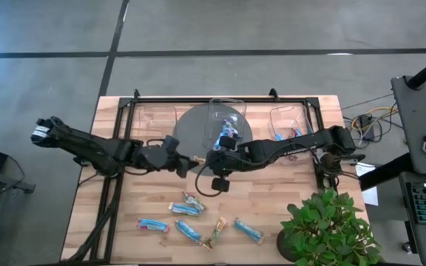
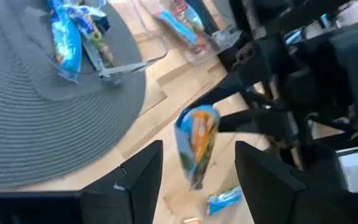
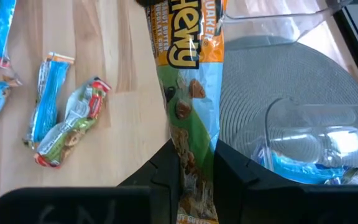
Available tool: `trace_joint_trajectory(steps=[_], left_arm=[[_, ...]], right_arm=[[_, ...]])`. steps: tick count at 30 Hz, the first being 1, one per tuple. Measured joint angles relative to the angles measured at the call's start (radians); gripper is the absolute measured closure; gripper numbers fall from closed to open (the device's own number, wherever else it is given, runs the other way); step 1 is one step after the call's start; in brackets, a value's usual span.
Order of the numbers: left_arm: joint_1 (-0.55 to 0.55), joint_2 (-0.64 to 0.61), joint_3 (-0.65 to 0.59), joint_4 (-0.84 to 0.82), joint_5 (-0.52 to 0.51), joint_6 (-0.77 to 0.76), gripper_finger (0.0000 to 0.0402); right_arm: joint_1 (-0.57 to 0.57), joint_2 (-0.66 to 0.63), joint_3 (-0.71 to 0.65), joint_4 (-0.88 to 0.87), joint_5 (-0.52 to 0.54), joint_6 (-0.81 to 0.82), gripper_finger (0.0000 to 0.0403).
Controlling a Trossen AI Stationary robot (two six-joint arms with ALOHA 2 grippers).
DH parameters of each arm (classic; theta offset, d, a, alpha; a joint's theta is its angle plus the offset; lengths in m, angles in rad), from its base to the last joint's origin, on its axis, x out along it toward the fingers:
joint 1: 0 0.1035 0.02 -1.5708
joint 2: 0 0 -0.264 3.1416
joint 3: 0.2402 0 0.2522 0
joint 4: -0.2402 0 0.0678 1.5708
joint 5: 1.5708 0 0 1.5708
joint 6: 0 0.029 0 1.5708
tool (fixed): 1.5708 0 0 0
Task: Pick and place Granola Bars by type
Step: Put the yellow granola bar into the left transparent bin
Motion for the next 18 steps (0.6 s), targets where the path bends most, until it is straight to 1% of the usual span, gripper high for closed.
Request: trace_joint_trajectory(steps=[3, 6, 10, 12, 18], left_arm=[[0.008, 0.000, 0.000, 0.003, 0.000, 0.002, 0.0219], [0.014, 0.004, -0.001, 0.047, 0.006, 0.027, 0.0219], [0.025, 0.016, -0.001, 0.119, 0.068, 0.054, 0.0219], [0.026, 0.027, -0.001, 0.113, 0.091, 0.055, 0.0221], [0.028, 0.064, -0.003, 0.121, 0.112, 0.050, 0.0242]], right_arm=[[0.000, 0.000, 0.004, 0.000, 0.000, -0.001, 0.0344], [0.000, 0.000, 0.005, 0.008, 0.000, -0.004, 0.0344], [0.000, 0.000, 0.005, 0.016, 0.000, -0.005, 0.0344], [0.000, 0.000, 0.005, 0.019, 0.000, -0.005, 0.0344], [0.000, 0.000, 0.004, 0.020, 0.004, -0.005, 0.0344]])
